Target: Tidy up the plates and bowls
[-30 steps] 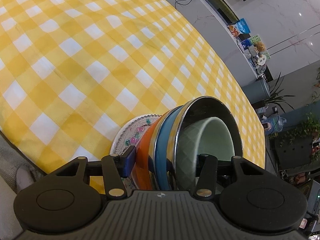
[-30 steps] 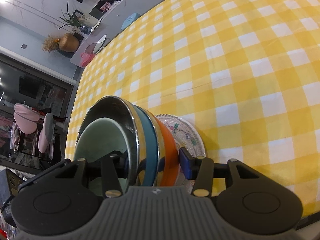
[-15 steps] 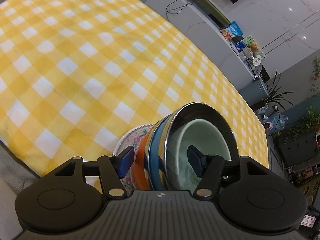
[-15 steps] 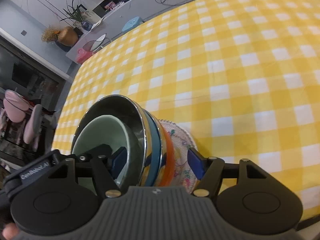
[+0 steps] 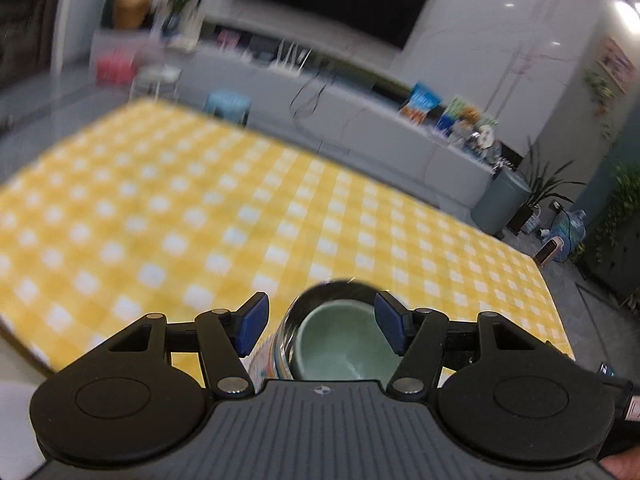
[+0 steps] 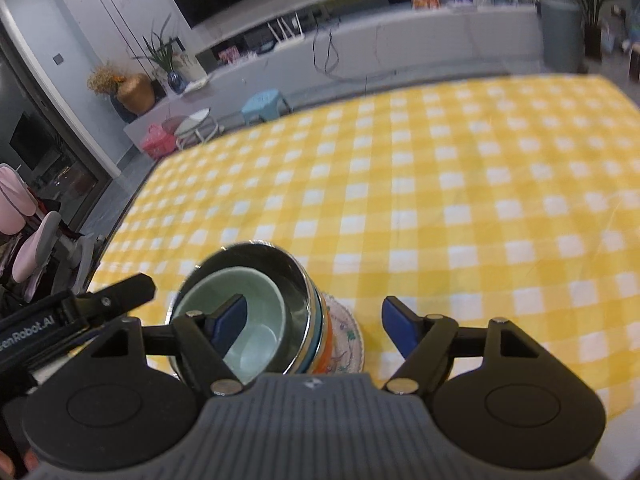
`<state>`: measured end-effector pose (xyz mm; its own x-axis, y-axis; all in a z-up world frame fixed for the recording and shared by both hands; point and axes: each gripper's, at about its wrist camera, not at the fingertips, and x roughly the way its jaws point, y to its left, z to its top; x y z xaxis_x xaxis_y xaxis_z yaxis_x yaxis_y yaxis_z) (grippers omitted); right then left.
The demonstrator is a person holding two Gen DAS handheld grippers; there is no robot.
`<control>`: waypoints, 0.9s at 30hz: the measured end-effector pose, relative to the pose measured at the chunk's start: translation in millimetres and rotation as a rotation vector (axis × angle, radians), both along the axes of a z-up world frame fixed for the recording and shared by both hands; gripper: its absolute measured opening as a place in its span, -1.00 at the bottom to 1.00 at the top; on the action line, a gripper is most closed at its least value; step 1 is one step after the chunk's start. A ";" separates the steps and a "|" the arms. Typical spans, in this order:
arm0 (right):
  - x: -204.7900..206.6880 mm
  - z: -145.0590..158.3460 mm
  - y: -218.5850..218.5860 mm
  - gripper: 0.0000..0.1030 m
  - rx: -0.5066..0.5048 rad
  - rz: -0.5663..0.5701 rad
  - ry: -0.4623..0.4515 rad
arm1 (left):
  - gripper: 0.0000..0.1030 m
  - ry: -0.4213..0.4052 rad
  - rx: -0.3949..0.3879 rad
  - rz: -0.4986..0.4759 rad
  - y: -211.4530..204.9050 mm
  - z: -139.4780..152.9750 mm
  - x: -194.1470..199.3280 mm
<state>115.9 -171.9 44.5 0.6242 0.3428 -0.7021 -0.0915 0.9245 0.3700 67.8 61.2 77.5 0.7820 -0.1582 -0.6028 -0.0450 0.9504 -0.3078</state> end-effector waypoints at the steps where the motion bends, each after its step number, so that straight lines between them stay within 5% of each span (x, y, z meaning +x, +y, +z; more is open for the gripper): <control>1: -6.0 7.2 -0.5 0.46 -0.014 -0.003 -0.023 | 0.39 -0.026 0.019 -0.010 -3.7 7.7 -6.6; 15: -128.6 78.1 -7.9 0.58 -0.230 -0.055 -0.331 | 0.39 -0.267 0.300 -0.074 -45.8 61.4 -107.7; 17: -145.8 81.4 -8.9 0.76 -0.252 -0.064 -0.367 | 0.39 -0.289 0.336 -0.076 -50.2 63.5 -118.2; 27: -215.1 67.7 -18.5 0.76 -0.242 -0.043 -0.501 | 0.48 -0.213 0.382 -0.086 -60.0 38.5 -133.0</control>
<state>-99.1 -190.4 112.3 0.9117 0.1760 -0.3711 -0.1624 0.9844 0.0680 -65.2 1.2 115.9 0.8890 -0.0253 -0.4573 0.0655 0.9952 0.0723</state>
